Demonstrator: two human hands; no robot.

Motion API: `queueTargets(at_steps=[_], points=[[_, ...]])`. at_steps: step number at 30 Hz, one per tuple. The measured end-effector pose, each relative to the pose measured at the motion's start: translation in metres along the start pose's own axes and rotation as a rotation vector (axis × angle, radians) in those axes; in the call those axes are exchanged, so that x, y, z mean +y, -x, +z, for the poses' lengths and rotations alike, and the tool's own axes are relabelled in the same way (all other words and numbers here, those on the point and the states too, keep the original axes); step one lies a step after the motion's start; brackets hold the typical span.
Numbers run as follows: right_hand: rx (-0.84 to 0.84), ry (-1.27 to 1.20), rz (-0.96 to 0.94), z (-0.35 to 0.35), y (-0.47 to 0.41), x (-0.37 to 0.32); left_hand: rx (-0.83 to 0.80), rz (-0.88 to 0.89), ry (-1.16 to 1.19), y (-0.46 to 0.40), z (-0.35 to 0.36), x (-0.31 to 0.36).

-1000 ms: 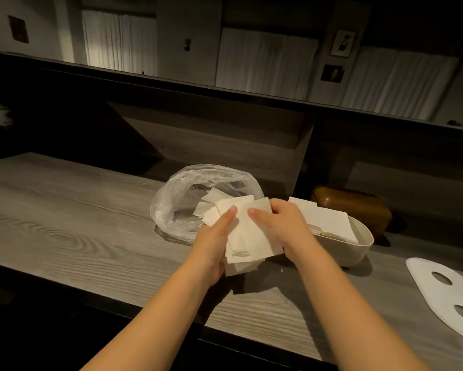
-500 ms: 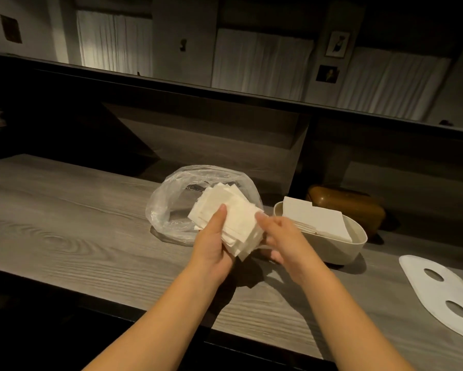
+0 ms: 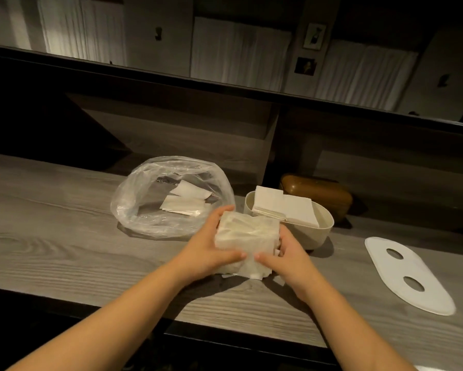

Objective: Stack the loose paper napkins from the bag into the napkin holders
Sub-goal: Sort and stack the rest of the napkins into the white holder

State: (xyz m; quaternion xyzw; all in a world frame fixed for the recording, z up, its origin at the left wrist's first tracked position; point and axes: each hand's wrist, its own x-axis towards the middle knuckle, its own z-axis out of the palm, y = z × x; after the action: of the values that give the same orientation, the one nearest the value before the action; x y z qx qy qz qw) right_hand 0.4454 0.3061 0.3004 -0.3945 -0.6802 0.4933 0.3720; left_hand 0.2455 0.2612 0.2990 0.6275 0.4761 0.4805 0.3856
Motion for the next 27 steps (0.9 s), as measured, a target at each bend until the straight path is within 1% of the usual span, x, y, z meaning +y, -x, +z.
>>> queueTargets(at_steps=[2, 4, 8, 10, 13, 14, 16, 17, 19, 21, 22, 27], points=[[-0.070, 0.003, -0.030, -0.001, 0.006, 0.004, -0.074, 0.044, -0.101, 0.002, 0.004, -0.004], [-0.108, -0.004, -0.043, -0.005, 0.009, 0.005, -0.114, 0.079, -0.083, 0.004, -0.002, -0.009], [-0.151, 0.136, -0.027, -0.007, 0.008, 0.005, -0.192, 0.093, -0.164, 0.008, -0.005, -0.011], [-0.123, 0.153, -0.058, -0.001, 0.004, 0.003, -0.115, 0.139, -0.201, 0.004, 0.004, -0.010], [0.040, 0.060, -0.062, 0.000, 0.001, 0.002, 0.080, 0.115, -0.145, 0.001, 0.005, -0.013], [0.044, 0.039, -0.056, -0.002, 0.000, 0.003, 0.118, 0.101, -0.149, 0.002, 0.003, -0.015], [-0.001, 0.062, -0.046, -0.004, 0.001, 0.006, 0.156, 0.082, -0.174, 0.004, 0.001, -0.017], [-0.001, 0.082, -0.052, -0.003, 0.001, 0.007, 0.148, 0.077, -0.169, 0.005, 0.001, -0.015], [0.024, 0.082, -0.083, 0.001, 0.000, 0.007, 0.051, 0.084, -0.125, 0.007, 0.006, -0.008], [-0.010, 0.066, -0.100, 0.006, -0.002, 0.006, -0.069, 0.098, -0.076, 0.007, 0.008, -0.006], [-0.033, 0.074, -0.095, 0.006, -0.002, 0.005, -0.092, 0.102, -0.054, 0.007, 0.005, -0.007], [-0.048, 0.055, -0.069, -0.006, 0.002, 0.008, -0.082, 0.108, -0.095, 0.006, -0.007, -0.011]])
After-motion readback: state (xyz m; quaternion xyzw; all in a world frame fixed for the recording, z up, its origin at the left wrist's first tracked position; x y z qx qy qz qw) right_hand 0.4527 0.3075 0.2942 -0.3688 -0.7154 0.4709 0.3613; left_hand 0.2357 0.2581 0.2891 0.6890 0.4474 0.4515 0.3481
